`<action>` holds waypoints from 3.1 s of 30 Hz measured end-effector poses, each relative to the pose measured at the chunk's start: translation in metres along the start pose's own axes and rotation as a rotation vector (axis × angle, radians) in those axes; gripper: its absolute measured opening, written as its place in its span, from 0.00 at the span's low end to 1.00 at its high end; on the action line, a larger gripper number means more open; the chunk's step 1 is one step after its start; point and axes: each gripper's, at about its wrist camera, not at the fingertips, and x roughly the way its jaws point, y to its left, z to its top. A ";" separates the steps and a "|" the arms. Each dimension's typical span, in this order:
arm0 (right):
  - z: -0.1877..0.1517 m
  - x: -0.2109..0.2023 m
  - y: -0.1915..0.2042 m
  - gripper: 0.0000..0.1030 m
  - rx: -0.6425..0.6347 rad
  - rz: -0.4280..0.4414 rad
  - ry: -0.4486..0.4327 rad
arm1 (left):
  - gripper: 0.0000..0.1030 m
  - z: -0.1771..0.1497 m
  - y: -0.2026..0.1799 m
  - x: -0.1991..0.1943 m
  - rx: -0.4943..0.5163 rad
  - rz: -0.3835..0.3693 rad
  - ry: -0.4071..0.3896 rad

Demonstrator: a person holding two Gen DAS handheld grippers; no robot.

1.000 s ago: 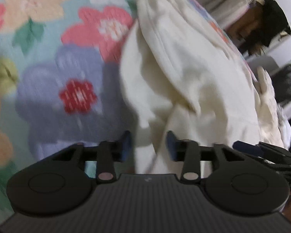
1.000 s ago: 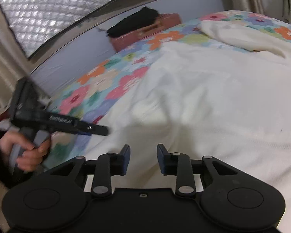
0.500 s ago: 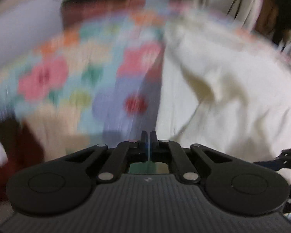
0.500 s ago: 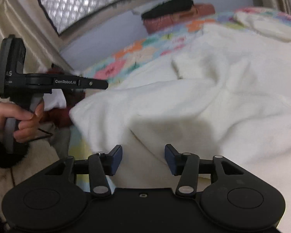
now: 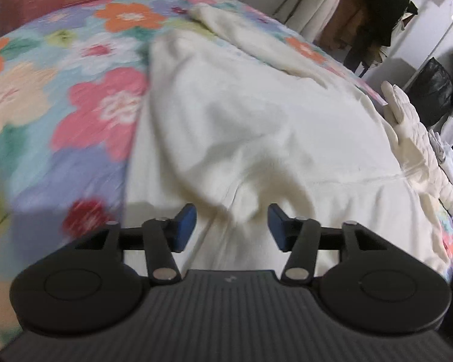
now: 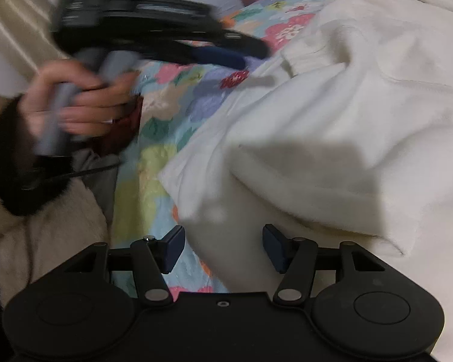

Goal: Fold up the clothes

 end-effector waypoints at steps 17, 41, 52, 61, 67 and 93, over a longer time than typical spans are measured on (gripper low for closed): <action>-0.021 -0.052 -0.049 0.61 0.117 -0.148 -0.073 | 0.11 0.011 0.072 0.018 -0.293 0.038 0.078; -0.080 -0.118 -0.031 0.62 0.111 -0.467 -0.272 | 0.10 -0.082 -0.070 -0.052 0.254 0.325 0.044; -0.114 -0.149 -0.034 0.63 0.205 -0.734 -0.229 | 0.35 -0.096 -0.052 -0.048 0.068 0.417 0.182; -0.164 -0.164 -0.050 0.64 0.346 -0.770 -0.157 | 0.46 -0.104 -0.080 -0.057 0.171 0.490 0.155; -0.172 -0.170 -0.033 0.64 0.327 -0.793 -0.129 | 0.60 -0.114 -0.116 -0.087 0.164 0.466 0.090; -0.175 -0.257 0.098 0.89 0.249 -0.804 -0.338 | 0.94 -0.177 -0.277 -0.176 0.335 0.487 -0.041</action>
